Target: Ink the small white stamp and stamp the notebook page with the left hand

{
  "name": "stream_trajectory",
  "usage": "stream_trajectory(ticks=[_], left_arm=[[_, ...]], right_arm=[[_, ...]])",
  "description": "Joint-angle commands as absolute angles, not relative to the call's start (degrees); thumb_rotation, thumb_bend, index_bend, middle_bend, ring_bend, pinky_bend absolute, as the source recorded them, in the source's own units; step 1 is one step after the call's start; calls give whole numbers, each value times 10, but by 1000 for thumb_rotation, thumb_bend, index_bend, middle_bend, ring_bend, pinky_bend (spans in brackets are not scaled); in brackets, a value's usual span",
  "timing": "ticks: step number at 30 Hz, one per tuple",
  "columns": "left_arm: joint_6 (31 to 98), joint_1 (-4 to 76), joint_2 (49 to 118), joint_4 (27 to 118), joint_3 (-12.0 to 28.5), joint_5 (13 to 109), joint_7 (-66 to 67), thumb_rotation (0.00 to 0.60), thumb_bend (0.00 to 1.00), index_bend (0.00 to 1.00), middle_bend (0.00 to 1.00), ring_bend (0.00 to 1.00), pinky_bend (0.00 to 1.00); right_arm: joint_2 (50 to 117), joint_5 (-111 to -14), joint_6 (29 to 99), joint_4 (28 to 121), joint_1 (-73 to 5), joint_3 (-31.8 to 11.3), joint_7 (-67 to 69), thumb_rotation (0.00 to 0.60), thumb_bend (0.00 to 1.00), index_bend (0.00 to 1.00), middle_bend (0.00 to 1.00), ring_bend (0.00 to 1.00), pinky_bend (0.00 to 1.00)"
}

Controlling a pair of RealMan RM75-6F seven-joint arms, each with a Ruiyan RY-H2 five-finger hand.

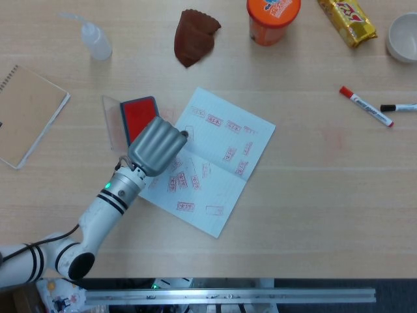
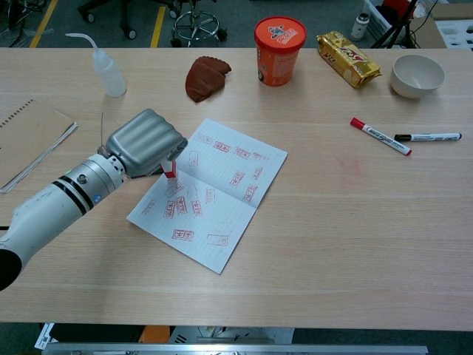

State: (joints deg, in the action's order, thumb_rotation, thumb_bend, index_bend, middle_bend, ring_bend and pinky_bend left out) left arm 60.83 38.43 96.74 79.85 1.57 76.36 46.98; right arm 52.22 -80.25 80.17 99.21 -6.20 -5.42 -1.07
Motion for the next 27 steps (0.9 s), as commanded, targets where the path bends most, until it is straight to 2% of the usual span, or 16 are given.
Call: stream_trajectory(ticks=[1,11,27], left_arm=[[621,380,942,827,16,770,479,600,275,570,979,1000,1000],[631,362,908,845,-9,787,477,600,275,570,977,1000,1000],[633,337,911,803,-42,823,438,600,275,569,976,1000,1000]], right_arm=[[523,-805,801,990,-63,-54,-8,600,68,433,509,408,517],[526,-810,800,983,-65,-54,1,600,68,432,509,408,517],[524,-810,803,987,-63,-53,-3,600,68,433,509,408,517]])
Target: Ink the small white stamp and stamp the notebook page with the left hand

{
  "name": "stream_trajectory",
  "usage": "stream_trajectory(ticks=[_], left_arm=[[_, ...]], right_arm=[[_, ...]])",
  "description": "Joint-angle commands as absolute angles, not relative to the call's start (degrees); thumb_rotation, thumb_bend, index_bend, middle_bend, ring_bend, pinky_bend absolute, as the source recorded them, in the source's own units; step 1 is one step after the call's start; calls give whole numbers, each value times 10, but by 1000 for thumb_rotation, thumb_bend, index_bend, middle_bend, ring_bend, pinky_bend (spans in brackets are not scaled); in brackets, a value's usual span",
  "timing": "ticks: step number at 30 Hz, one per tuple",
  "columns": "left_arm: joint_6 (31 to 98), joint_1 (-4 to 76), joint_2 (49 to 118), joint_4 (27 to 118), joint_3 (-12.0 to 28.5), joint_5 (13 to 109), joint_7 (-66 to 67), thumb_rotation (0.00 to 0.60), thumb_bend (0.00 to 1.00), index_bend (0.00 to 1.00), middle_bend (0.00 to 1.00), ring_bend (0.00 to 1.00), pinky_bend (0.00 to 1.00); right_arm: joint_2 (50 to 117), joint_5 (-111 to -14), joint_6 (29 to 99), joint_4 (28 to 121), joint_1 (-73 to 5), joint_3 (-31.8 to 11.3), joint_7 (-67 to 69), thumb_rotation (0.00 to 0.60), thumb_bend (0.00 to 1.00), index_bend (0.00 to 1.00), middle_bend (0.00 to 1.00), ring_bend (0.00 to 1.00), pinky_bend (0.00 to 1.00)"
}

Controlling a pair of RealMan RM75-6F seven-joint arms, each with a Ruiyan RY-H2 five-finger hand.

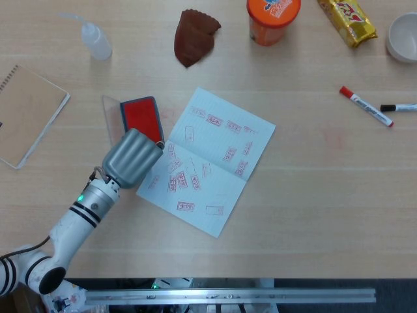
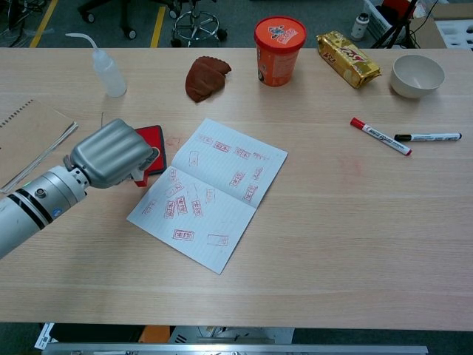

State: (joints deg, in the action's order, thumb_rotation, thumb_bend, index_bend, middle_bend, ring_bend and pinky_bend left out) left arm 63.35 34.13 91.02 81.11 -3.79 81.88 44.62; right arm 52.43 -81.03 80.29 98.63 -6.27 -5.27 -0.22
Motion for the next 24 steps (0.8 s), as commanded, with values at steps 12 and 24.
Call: stream_trajectory(ticks=[12,24], left_arm=[[644,316,909,772,-50,845,395,600,275,569,975,1000,1000],[649,300,910,751,-55,860,374,600,275,569,975,1000,1000]], right_arm=[[524,-808,801,992,-65,-54,-10,600,68,433,509,408,517],[524,-807,801,996,-65,-54,-16,600,68,432,509,408,517]])
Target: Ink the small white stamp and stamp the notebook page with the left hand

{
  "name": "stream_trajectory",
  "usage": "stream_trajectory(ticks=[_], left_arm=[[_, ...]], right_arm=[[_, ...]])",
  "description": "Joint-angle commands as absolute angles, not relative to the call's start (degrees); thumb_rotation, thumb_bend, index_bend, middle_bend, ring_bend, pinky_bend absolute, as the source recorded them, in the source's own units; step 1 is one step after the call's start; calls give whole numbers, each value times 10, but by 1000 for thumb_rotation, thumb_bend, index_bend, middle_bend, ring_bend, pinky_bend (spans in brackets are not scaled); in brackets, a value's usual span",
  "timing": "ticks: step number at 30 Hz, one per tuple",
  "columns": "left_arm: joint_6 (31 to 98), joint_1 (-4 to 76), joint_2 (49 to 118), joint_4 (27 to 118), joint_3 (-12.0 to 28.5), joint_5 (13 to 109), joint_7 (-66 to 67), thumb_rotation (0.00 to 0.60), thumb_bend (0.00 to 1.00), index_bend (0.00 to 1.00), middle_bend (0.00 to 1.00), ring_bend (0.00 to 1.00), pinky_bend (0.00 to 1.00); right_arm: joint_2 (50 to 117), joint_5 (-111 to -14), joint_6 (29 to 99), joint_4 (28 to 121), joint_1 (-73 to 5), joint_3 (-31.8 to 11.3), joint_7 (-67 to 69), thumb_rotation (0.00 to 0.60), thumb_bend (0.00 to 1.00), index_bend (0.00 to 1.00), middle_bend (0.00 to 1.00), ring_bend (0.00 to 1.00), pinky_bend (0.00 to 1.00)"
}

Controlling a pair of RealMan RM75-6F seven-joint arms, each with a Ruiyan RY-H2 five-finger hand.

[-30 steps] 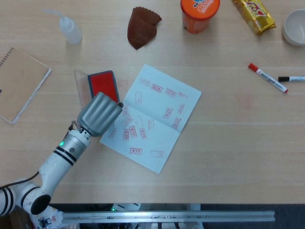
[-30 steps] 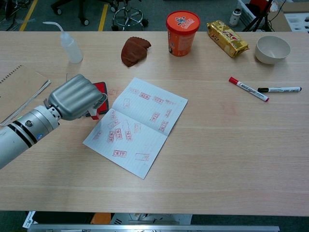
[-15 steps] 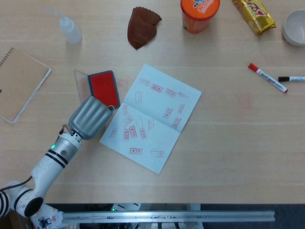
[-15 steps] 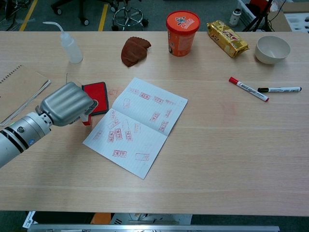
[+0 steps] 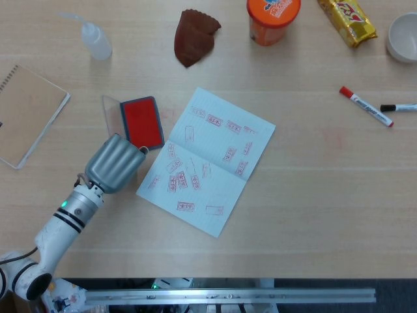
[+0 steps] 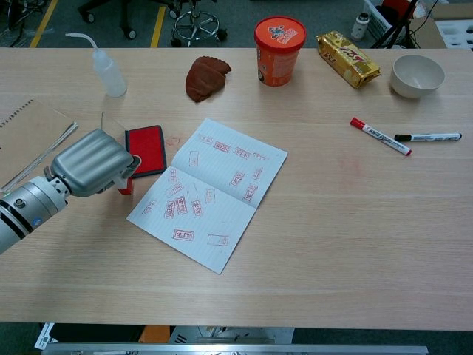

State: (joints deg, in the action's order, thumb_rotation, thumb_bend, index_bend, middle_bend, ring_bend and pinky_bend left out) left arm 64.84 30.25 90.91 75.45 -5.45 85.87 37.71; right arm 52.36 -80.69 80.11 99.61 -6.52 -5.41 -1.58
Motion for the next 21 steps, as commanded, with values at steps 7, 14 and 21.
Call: stream_trajectory(ticks=[7,14,21], left_arm=[[655,289,911,735,-55,866,363,600,275,568,975,1000,1000],[658,280,911,727,-56,872,357,600,275,564,974,1000,1000],[658,275,914,722,-56,878,355,600,275,554,974,1000,1000]], right_arm=[[523,-807,801,999,-66,-55,-19,600,68,433,510,408,517],[523,-810,802,1002,-68,-55,-22,600,68,432,509,408,517],[521,-810,804,1005,-67,-55,-24,600,68,433,509,408,517]])
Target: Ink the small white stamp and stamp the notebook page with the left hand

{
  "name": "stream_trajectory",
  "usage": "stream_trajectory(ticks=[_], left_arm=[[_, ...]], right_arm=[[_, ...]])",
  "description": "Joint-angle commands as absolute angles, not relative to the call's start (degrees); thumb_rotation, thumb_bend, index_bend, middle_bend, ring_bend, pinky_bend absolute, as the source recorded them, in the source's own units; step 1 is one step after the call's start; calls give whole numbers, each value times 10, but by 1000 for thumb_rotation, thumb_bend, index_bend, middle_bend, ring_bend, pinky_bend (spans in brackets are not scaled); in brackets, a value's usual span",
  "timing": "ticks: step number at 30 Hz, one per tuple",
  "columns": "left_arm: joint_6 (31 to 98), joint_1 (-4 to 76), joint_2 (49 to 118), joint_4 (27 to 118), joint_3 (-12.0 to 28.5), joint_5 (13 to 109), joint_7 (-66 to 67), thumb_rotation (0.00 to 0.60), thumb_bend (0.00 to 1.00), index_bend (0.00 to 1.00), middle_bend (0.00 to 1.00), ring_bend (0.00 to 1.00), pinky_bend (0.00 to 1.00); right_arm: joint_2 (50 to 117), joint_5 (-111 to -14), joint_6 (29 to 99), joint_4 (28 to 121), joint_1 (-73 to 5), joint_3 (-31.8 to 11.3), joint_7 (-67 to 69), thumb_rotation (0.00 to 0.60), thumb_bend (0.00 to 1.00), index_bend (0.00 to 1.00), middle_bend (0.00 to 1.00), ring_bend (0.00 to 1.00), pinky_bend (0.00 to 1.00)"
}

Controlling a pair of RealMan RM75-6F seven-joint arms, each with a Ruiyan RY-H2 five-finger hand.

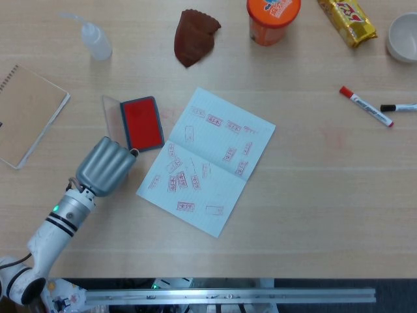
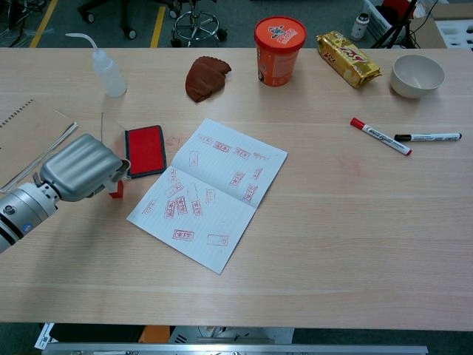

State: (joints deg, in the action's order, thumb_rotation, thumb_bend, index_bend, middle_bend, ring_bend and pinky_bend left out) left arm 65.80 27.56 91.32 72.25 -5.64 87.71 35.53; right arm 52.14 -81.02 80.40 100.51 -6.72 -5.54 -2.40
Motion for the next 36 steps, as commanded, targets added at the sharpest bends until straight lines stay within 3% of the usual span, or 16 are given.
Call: stream_trajectory(ticks=[1,23,36], left_arm=[[657,274,914,721,-57,879,355,600,276,552,974,1000,1000],[663,260,902,734,-50,887,357,600,275,463,965,1000,1000],[687,243,799,884,-37,870,331,600,275,427,910,940,1000]], right_arm=[[521,-810,804,1006,-67,-55,-25,600,68,433,509,408,517],[520,-812,807,1006,-68,-56,-22,600,68,432,510,408,517],[511,-809,806,1012,-69,-59,-23,600,68,433,509,408,517]])
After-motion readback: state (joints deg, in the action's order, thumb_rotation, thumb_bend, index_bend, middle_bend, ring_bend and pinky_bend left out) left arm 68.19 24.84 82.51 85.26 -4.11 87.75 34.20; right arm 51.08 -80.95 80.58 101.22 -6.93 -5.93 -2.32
